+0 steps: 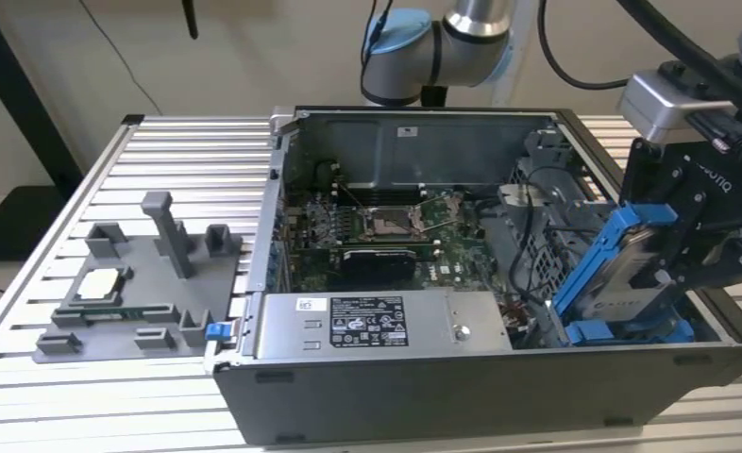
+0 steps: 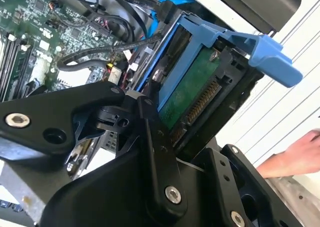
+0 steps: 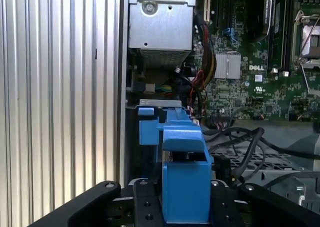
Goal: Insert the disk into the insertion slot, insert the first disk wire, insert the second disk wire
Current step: 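Insert the disk into the insertion slot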
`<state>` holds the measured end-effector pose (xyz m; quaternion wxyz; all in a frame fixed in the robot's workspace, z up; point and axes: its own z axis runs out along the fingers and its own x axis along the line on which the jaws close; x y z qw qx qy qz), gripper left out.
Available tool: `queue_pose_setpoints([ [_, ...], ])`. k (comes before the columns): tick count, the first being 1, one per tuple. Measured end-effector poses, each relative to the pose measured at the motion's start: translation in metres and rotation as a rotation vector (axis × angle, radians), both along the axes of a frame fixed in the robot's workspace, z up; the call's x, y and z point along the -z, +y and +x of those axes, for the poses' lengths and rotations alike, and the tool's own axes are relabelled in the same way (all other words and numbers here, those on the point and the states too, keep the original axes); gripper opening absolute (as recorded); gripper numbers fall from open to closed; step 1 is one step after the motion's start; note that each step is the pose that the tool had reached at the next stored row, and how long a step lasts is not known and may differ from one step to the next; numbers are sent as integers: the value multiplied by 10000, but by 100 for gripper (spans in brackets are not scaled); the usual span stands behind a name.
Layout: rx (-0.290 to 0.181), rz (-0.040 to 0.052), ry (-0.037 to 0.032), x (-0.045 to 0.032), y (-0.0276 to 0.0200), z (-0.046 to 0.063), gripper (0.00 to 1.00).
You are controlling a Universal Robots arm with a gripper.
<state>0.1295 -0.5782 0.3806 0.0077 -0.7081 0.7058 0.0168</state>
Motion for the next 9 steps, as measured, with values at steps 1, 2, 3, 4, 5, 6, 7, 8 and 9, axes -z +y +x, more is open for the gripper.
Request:
queue_pose_setpoints([
  [1, 0, 1, 0, 18, 0, 0, 0],
  [2, 0, 1, 0, 36, 0, 0, 0],
  [3, 0, 11, 0, 43, 0, 0, 0],
  [4, 0, 11, 0, 43, 0, 0, 0],
  [5, -1, 14, 0, 40, 1, 0, 0],
  [6, 0, 22, 0, 26, 0, 0, 100],
  [7, 0, 38, 0, -2, 0, 0, 100],
  [8, 1, 49, 0, -40, 0, 0, 100],
  [9, 0, 53, 0, -82, 0, 0, 100],
])
